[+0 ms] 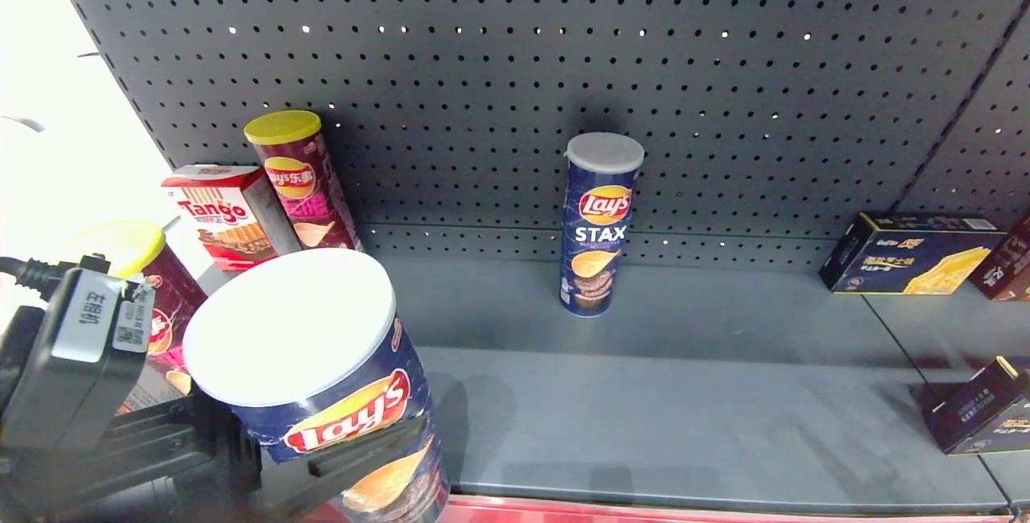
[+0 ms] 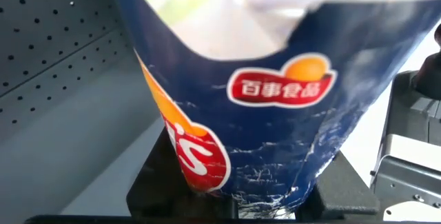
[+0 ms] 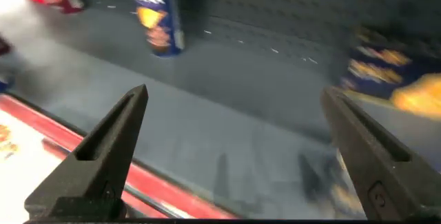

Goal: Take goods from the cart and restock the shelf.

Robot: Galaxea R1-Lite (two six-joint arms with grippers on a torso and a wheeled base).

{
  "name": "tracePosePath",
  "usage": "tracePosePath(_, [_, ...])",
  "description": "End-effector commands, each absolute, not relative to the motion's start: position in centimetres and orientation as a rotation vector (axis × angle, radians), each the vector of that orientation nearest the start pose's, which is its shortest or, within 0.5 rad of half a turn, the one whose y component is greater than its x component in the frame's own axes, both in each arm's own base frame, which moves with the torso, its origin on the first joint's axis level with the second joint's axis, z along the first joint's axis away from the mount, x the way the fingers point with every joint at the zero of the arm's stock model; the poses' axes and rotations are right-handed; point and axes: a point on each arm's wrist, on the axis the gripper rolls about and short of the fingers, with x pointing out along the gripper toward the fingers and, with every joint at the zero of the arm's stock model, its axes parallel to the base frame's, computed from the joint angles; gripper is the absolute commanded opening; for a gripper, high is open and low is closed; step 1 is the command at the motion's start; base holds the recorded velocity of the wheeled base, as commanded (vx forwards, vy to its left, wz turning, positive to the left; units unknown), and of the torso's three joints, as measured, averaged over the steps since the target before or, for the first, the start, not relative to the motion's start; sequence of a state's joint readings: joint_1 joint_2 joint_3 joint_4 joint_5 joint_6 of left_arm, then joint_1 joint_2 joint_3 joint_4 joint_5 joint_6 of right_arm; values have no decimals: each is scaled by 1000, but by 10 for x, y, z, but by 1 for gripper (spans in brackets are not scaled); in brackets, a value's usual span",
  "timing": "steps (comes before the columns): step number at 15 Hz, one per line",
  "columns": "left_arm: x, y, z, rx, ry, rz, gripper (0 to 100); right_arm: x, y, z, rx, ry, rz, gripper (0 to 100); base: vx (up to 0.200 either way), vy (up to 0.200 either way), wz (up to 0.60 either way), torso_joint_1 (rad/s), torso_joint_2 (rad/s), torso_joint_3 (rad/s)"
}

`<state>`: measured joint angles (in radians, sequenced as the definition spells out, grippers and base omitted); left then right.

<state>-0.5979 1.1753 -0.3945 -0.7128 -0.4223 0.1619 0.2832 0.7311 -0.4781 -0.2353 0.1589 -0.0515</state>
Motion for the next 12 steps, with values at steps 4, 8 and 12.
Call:
tracePosePath(4, [130,-99,204,150,-22,-1022,0,154,57,241,-49,76,692,100,0,0,0,0,0,0])
tracePosePath(8, [129,-99,203,110,0,-1022,0,196,59,253,-131,15,905,100,0,0,0,0,0,0])
tracePosePath(12, [130,-99,205,101,-3,-1023,0,219,70,256,-149,-1,1025,100,0,0,0,0,0,0])
